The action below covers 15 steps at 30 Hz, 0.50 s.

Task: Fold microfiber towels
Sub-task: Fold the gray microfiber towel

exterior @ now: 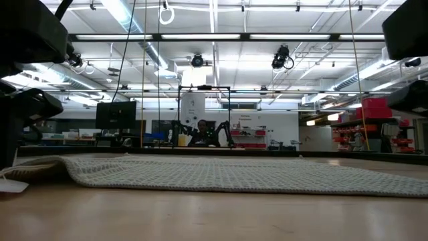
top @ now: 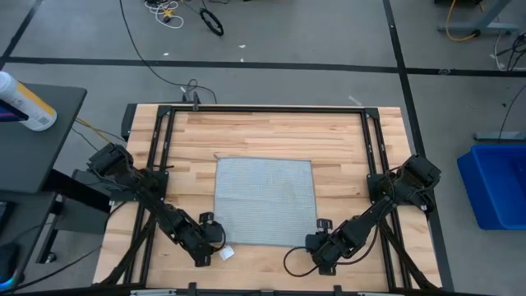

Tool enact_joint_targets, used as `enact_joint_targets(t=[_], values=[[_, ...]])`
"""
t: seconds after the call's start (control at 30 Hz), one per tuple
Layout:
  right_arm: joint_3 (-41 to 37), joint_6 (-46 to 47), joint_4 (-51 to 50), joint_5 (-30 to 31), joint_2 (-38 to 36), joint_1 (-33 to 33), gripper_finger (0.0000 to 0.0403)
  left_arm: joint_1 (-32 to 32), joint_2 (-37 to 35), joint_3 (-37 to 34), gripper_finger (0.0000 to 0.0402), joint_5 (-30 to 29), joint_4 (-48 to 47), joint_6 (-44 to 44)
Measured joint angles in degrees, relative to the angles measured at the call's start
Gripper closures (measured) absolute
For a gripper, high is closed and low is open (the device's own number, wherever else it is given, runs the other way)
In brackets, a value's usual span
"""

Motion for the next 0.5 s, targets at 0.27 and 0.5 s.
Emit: enact_joint_targets(t=[0.27, 0.5], values=[[0.33, 1.62, 0.86, 0.38, 2.39, 0.20, 0.0188, -0.02, 0.02, -0.04, 0.0209, -0.27, 0.00, 0.23], [0.29, 2.65, 1.73, 1.28, 3.28, 0.18, 0.0180, -0.02, 0.04, -0.07, 0.0209, -0.47, 0.00, -0.64]])
